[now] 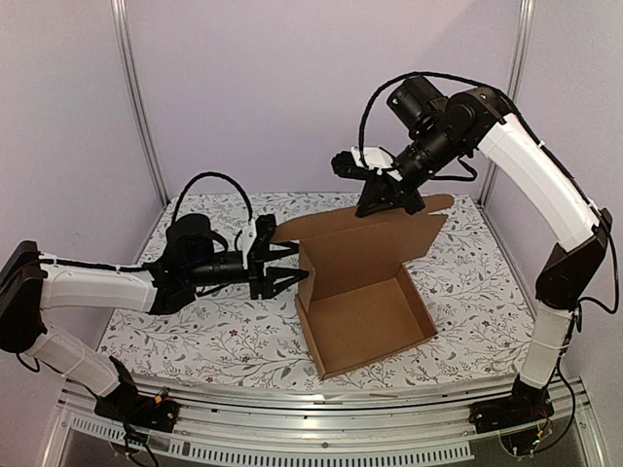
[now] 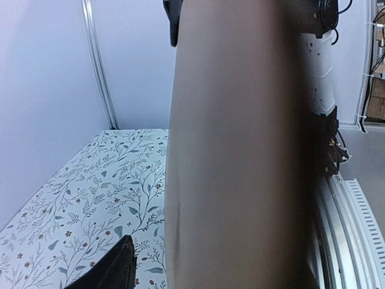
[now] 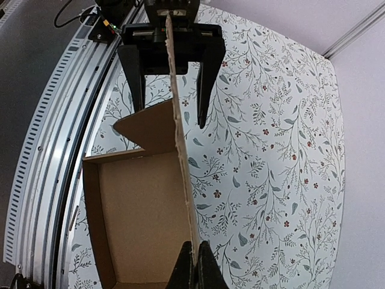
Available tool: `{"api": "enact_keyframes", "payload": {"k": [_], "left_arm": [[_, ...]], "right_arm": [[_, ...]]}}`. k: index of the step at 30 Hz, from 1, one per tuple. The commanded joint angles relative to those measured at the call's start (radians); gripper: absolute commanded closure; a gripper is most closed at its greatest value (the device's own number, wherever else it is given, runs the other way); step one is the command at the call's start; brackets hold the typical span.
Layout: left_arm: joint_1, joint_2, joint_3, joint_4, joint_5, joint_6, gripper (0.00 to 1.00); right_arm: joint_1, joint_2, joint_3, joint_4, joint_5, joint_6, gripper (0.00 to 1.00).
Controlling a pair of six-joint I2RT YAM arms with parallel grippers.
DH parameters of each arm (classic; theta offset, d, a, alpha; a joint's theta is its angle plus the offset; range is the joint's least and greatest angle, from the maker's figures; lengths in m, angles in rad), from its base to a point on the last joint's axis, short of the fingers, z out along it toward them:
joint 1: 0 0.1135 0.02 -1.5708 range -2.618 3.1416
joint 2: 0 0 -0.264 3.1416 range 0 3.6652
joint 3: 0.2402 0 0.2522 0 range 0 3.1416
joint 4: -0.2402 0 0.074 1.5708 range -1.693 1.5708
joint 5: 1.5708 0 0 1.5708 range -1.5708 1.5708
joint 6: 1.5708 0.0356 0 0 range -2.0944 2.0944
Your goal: Fold the paper box
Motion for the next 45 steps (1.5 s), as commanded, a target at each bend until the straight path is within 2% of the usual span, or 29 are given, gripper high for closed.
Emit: {"api": "enact_keyframes", "payload": {"k": [1, 10, 19, 20, 26, 29, 31, 33, 35, 45], "left_arm": [[0.001, -0.004, -0.06, 0.139, -0.092, -0.038, 0.36], [0.027, -0.029, -0.098, 0.184, -0.089, -0.05, 0.37], [0.032, 0.058, 0.001, 0.118, -0.023, -0.009, 0.41], [0.033, 0.073, 0.01, 0.127, -0.02, -0.004, 0.42], [0.036, 0.18, 0.053, 0.252, 0.038, -0.047, 0.66], [0.034, 0.211, 0.054, 0.338, 0.053, -0.104, 0.72], [0.029, 0.217, 0.05, 0.374, 0.036, -0.115, 0.68], [0.023, 0.218, 0.035, 0.407, -0.003, -0.114, 0.52], [0.023, 0.216, 0.018, 0.42, -0.021, -0.1, 0.42], [0.032, 0.245, 0.051, 0.326, 0.085, -0.076, 0.37]], "right_arm": [[0.02, -0.064, 0.04, -0.346, -0.173, 0.016, 1.0], [0.007, -0.075, 0.039, -0.367, -0.198, 0.004, 1.0], [0.006, -0.084, 0.041, -0.371, -0.251, 0.007, 1.0], [0.006, -0.084, 0.042, -0.371, -0.261, 0.008, 1.0], [-0.002, -0.069, 0.056, -0.371, -0.289, 0.009, 1.0], [-0.013, -0.063, 0.064, -0.371, -0.302, 0.01, 1.0], [-0.02, -0.062, 0.072, -0.371, -0.308, 0.012, 1.0], [-0.028, -0.061, 0.078, -0.372, -0.321, 0.013, 1.0], [-0.032, -0.062, 0.081, -0.372, -0.331, 0.017, 1.0], [-0.034, -0.095, 0.072, -0.373, -0.378, 0.029, 1.0]]}}
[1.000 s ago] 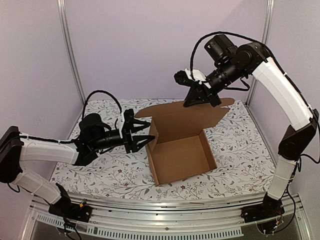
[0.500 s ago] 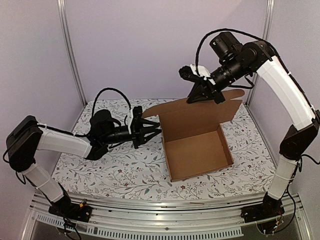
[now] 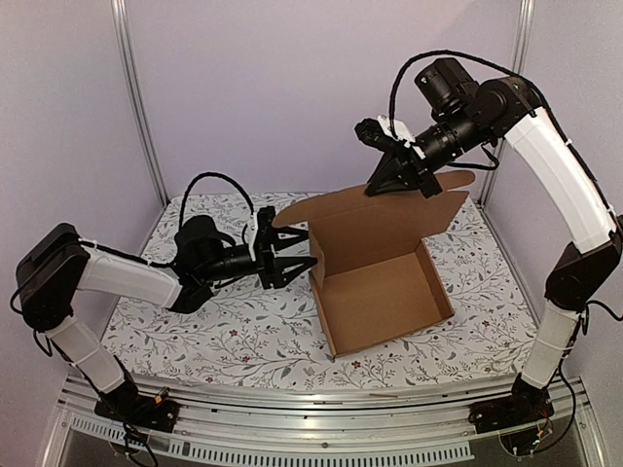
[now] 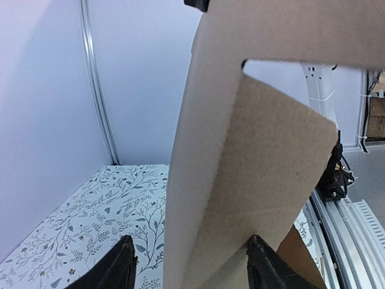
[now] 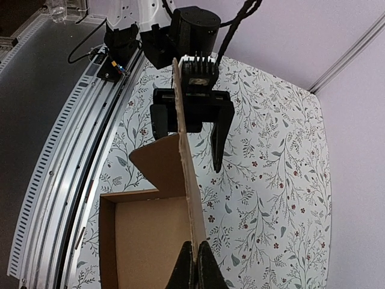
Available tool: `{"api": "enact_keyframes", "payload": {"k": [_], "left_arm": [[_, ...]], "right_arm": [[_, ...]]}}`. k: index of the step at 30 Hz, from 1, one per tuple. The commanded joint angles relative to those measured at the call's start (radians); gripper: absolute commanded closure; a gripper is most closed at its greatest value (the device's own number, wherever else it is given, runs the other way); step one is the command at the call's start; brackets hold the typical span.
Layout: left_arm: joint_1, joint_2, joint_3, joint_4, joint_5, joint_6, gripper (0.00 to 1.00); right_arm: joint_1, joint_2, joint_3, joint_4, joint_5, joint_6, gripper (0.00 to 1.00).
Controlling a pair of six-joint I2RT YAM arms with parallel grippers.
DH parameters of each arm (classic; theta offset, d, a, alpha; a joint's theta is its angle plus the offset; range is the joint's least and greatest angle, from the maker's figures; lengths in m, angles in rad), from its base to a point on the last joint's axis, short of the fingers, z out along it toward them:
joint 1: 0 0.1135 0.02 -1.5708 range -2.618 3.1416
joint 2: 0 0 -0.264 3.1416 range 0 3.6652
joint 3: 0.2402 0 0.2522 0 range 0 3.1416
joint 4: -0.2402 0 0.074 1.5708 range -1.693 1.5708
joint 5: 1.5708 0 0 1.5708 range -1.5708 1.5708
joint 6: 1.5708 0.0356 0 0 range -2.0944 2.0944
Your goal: Fold the paper box
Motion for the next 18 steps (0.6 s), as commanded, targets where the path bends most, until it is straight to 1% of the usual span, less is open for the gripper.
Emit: {"api": "enact_keyframes", "payload": {"k": [1, 2, 4, 5, 7, 12, 15, 18], "left_arm": [[-0.01, 0.044, 0.034, -0.075, 0.033, 0.014, 0.38], [-0.014, 0.046, 0.04, -0.081, 0.032, 0.02, 0.4], [-0.023, 0.058, 0.052, -0.075, 0.028, 0.026, 0.51], [-0.027, 0.068, 0.058, -0.065, 0.024, 0.025, 0.54], [-0.038, 0.092, 0.073, -0.034, 0.009, 0.023, 0.58], [-0.063, 0.125, 0.11, 0.013, -0.012, 0.015, 0.71], [-0.07, 0.122, 0.119, 0.016, -0.023, 0.009, 0.83], [-0.073, 0.106, 0.101, 0.027, -0.039, -0.011, 0.97]], "right_arm": [[0.022, -0.039, 0.022, -0.372, -0.227, 0.029, 1.0], [0.022, -0.04, 0.022, -0.372, -0.234, 0.03, 1.0], [0.022, -0.039, 0.022, -0.372, -0.248, 0.032, 1.0], [0.022, -0.037, 0.022, -0.371, -0.252, 0.031, 1.0], [0.022, -0.038, 0.022, -0.371, -0.26, 0.03, 1.0], [0.02, -0.037, 0.021, -0.373, -0.26, 0.03, 1.0], [0.014, -0.039, 0.02, -0.371, -0.247, 0.03, 1.0], [-0.005, -0.037, 0.017, -0.359, -0.221, 0.035, 1.0]]}}
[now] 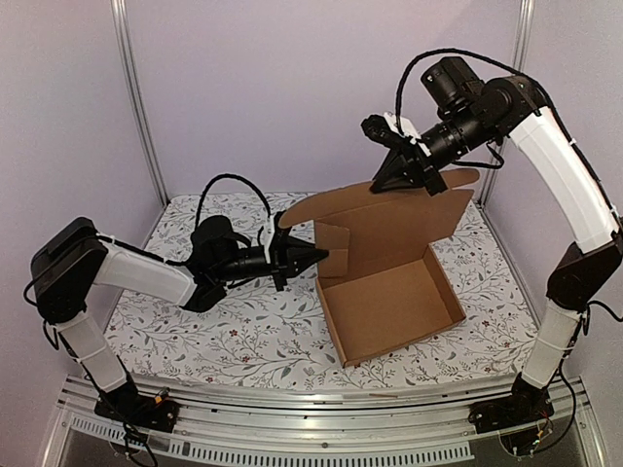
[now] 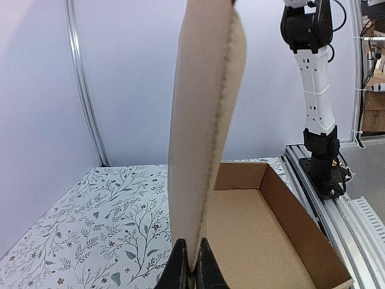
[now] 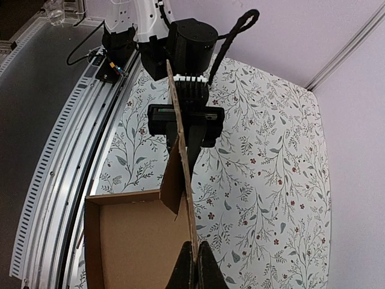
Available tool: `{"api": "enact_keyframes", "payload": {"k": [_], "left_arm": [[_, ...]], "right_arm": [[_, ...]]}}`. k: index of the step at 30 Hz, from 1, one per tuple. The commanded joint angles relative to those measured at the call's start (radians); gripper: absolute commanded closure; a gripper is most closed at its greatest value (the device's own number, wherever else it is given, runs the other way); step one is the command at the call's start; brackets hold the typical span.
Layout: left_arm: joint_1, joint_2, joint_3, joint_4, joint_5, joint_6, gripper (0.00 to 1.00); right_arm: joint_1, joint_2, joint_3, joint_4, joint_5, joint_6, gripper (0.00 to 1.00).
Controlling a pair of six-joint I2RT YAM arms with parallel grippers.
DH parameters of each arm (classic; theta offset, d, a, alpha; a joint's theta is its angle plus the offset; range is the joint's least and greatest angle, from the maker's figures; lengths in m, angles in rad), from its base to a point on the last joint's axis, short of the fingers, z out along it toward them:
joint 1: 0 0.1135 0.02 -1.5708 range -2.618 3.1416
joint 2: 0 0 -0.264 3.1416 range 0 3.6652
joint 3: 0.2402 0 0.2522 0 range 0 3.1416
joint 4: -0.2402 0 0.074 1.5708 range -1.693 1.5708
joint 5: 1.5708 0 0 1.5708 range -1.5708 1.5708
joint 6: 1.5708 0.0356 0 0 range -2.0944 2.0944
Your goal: Fold the paper box
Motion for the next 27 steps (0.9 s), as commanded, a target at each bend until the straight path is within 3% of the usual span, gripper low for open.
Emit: {"api": "enact_keyframes", "payload": {"k": [1, 4, 7, 12, 16, 18, 22, 27], "left_arm": [[-0.033, -0.004, 0.015, 0.03, -0.077, -0.031, 1.0], [-0.033, -0.033, -0.026, 0.046, -0.112, -0.036, 1.0], [-0.029, -0.071, -0.055, 0.022, -0.126, -0.035, 1.0], [-0.017, -0.132, -0.07, -0.089, -0.096, -0.042, 1.0], [-0.014, -0.193, -0.074, -0.173, -0.054, -0.075, 1.0], [-0.013, -0.23, -0.082, -0.191, -0.052, -0.093, 1.0], [-0.003, -0.307, -0.066, -0.311, 0.003, -0.103, 1.0], [0.009, -0.421, -0.018, -0.536, 0.044, -0.106, 1.0]], "right_arm": [[0.005, -0.024, 0.012, -0.339, -0.207, 0.047, 1.0], [-0.036, -0.028, -0.007, -0.306, -0.219, 0.076, 0.97], [-0.074, -0.035, -0.007, -0.283, -0.212, 0.102, 0.8], [-0.221, -0.134, -0.073, -0.219, -0.268, 0.136, 0.63], [-0.445, -0.33, -0.321, 0.056, -0.296, 0.234, 0.47], [-0.542, -0.419, -0.485, 0.23, -0.288, 0.366, 0.41], [-0.727, -0.502, -0.673, 0.327, -0.362, 0.415, 0.39], [-0.909, -0.407, -0.745, 0.326, -0.541, 0.364, 0.39]]}}
